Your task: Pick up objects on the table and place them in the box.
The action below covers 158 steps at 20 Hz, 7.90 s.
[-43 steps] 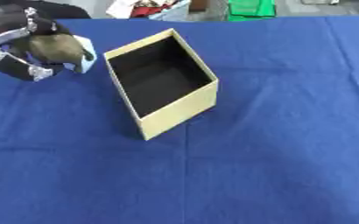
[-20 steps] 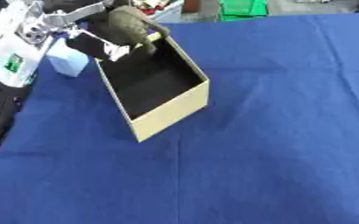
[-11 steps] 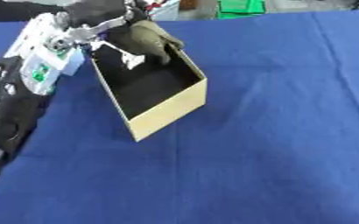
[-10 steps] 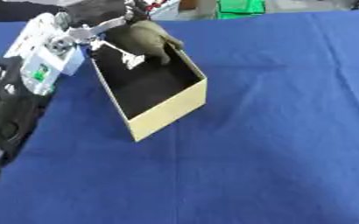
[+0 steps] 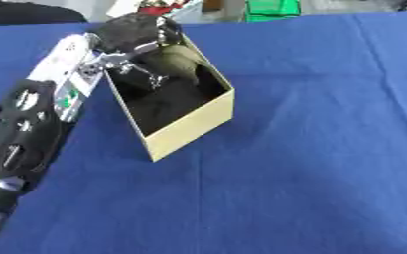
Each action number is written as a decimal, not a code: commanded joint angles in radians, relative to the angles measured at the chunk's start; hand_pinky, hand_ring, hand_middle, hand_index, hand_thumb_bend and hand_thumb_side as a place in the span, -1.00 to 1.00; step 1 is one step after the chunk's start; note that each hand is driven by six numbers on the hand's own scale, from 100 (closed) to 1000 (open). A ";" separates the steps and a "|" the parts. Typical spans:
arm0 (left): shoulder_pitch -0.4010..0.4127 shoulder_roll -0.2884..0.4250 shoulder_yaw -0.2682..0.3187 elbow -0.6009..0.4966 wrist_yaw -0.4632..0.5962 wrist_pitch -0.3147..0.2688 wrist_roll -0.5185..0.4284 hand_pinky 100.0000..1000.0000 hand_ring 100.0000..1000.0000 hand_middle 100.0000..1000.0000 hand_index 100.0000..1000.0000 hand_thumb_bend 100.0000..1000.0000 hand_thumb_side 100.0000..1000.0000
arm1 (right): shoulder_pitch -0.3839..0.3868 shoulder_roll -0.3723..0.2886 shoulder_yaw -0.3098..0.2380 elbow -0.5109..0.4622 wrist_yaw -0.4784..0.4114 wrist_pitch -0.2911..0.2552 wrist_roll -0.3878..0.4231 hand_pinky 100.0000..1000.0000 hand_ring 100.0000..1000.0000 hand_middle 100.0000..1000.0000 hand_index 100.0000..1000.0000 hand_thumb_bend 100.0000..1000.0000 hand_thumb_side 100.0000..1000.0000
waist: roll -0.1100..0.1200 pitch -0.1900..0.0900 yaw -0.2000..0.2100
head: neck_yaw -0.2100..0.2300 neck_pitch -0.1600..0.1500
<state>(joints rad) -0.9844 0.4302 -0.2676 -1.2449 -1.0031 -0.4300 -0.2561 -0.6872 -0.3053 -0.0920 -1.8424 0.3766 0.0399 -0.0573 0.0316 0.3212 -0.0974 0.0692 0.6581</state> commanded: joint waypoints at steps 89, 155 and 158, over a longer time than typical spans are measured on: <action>-0.005 0.394 0.282 0.274 -0.022 -0.129 -0.097 0.66 0.83 0.80 0.89 -0.13 -0.54 | -0.082 -0.062 -0.003 0.011 -0.031 -0.006 0.014 0.72 0.90 0.44 0.89 -1.00 0.56 | 0.027 0.065 -0.040 | 0.051 -0.083; -0.035 0.340 0.156 0.024 0.133 0.026 -0.093 0.25 0.25 -0.18 0.35 -1.00 -1.00 | -0.049 -0.016 0.002 -0.015 -0.025 -0.014 0.031 0.72 0.90 0.43 0.87 -1.00 0.52 | 0.035 0.016 -0.051 | 0.069 -0.053; -0.038 0.319 0.127 -0.016 0.157 0.038 -0.119 0.26 0.26 -0.16 0.35 -1.00 -1.00 | -0.044 -0.009 0.003 -0.021 -0.022 -0.014 0.032 0.72 0.90 0.43 0.86 -1.00 0.52 | 0.034 0.008 -0.048 | 0.067 -0.050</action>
<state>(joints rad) -1.0057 0.7335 -0.1358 -1.2287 -0.8588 -0.3968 -0.3649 -0.7205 -0.3064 -0.0857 -1.8389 0.3467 0.0287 -0.0288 0.0703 0.3568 -0.1471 0.1381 0.6036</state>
